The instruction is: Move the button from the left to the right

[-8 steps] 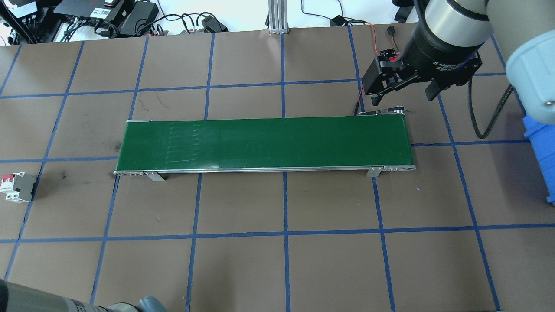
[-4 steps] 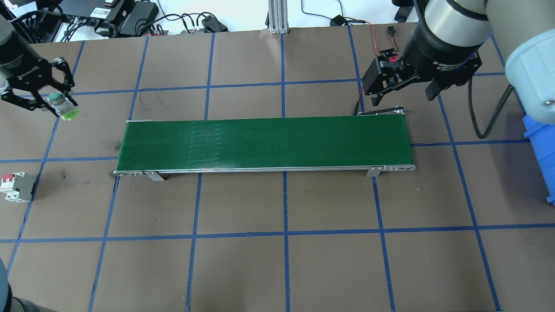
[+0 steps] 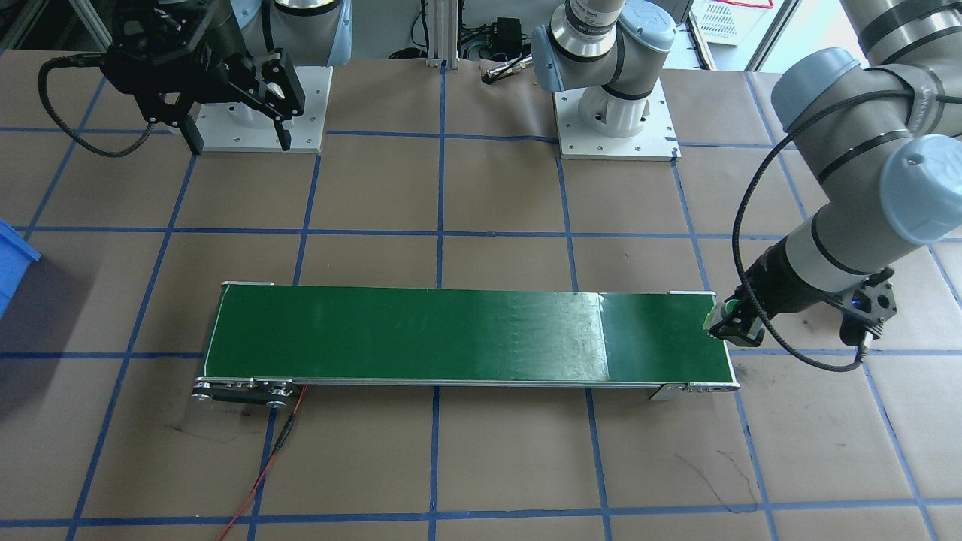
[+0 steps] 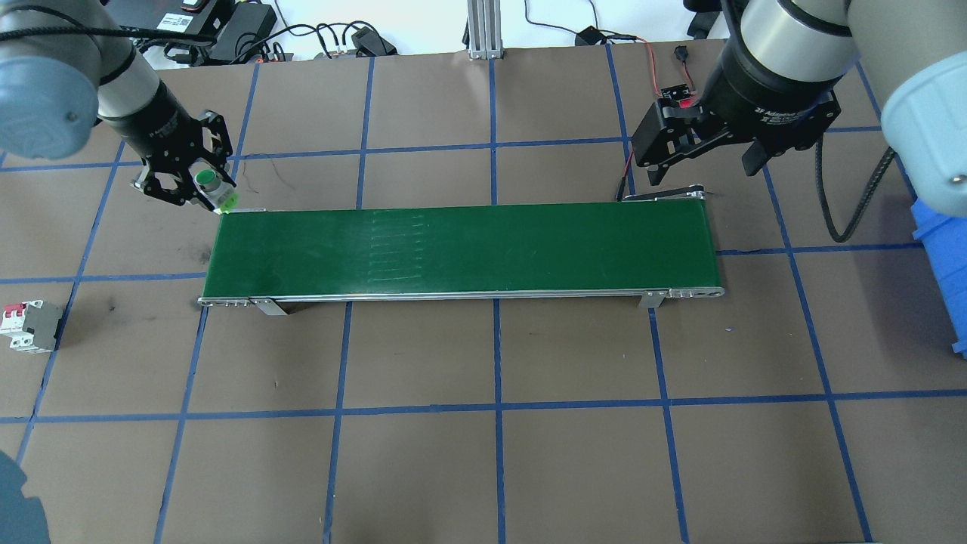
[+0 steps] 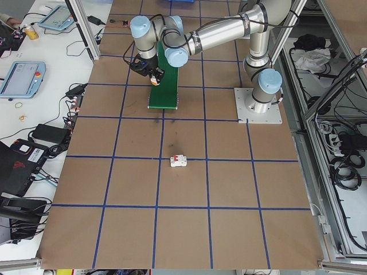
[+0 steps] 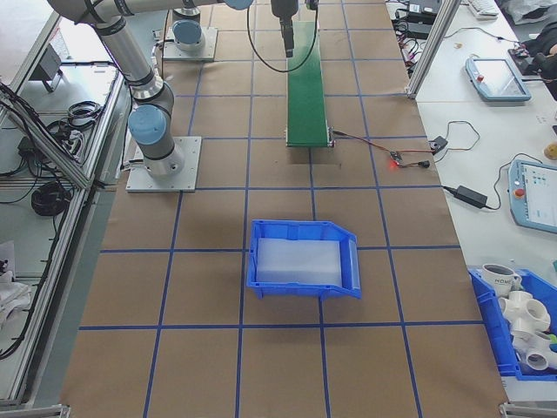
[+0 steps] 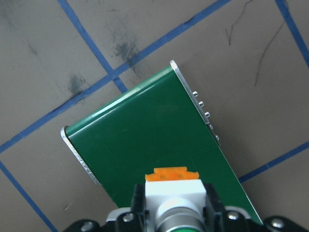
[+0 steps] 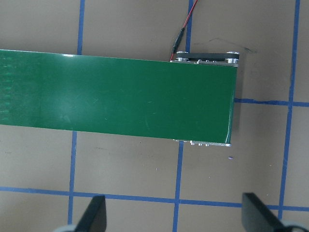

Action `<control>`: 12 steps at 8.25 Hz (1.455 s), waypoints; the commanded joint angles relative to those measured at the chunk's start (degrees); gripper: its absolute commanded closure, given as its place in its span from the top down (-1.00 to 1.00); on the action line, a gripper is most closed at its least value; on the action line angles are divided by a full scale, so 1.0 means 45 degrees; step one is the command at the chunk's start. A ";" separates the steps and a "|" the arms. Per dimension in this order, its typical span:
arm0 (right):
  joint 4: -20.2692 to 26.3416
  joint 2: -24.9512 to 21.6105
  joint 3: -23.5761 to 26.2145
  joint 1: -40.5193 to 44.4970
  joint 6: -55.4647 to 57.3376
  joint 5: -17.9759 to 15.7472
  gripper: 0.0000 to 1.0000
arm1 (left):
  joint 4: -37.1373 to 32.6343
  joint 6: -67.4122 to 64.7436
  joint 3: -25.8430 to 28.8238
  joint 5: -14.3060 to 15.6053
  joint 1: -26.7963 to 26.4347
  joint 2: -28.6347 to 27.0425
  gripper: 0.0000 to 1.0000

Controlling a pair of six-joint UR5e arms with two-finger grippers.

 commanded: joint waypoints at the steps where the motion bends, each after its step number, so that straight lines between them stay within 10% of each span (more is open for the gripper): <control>1: 0.0001 -0.0001 0.0006 0.0000 0.0000 0.0010 1.00 | 0.2193 -0.0885 -0.2287 -0.0640 -0.0090 0.0219 -1.00; 10: 0.0039 -0.0001 0.0006 0.0000 0.0000 -0.0010 1.00 | 0.3815 -0.4422 -0.3249 -0.1171 -0.0148 -0.0151 -1.00; 12: 0.0059 -0.0001 0.0005 0.0000 0.0000 -0.0029 1.00 | 0.3815 -0.4344 -0.3502 -0.1170 -0.0401 -0.0151 0.11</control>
